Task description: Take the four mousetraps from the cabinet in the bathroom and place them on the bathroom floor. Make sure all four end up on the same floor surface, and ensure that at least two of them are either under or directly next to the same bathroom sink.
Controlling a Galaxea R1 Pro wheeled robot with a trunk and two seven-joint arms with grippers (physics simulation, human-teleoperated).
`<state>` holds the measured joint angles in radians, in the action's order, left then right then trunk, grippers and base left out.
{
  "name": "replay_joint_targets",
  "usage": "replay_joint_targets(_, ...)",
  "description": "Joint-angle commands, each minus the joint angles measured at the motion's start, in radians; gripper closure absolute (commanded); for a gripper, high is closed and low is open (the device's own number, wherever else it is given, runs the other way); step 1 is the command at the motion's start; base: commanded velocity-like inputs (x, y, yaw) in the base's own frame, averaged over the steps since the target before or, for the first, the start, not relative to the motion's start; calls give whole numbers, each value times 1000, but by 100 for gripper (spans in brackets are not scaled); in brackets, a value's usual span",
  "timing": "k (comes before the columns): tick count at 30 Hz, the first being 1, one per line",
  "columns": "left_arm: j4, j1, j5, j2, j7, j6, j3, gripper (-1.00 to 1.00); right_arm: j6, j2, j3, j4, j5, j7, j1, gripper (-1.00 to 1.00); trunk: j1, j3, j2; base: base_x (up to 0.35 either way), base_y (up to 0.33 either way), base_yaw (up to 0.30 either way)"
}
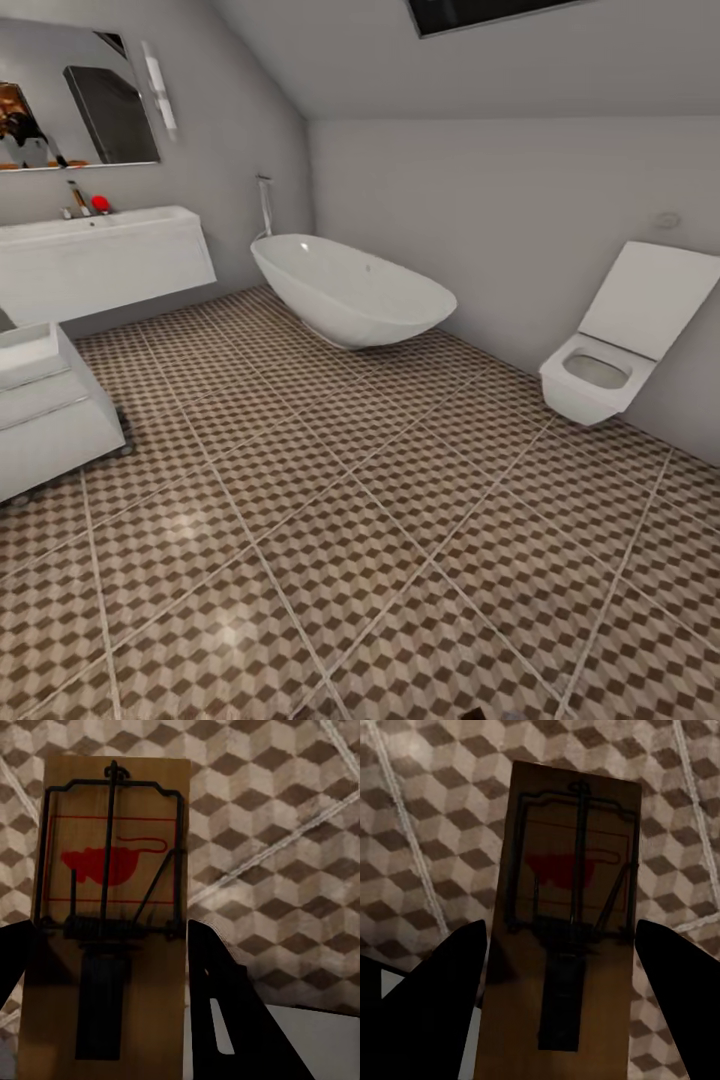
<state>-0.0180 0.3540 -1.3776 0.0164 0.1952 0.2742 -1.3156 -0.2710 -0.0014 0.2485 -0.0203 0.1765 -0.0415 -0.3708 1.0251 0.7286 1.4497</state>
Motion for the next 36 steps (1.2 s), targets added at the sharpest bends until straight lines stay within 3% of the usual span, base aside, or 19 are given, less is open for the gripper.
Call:
replay_joint_targets(1,-2,0,-2,0,7,0,-8,100,-2,0,0,0,10,-4,0,100,0,1,0,0,0,287)
replay_joint_targets(26,-2,0,-2,0,8,2,-8,100,-3,-2,0,-1,11,-6,0,100,0,1,0,0,0,284)
replay_joint_targets(36,-2,0,-2,0,7,1,-8,100,8,-9,0,11,6,-1,0,100,0,1,0,0,0,41)
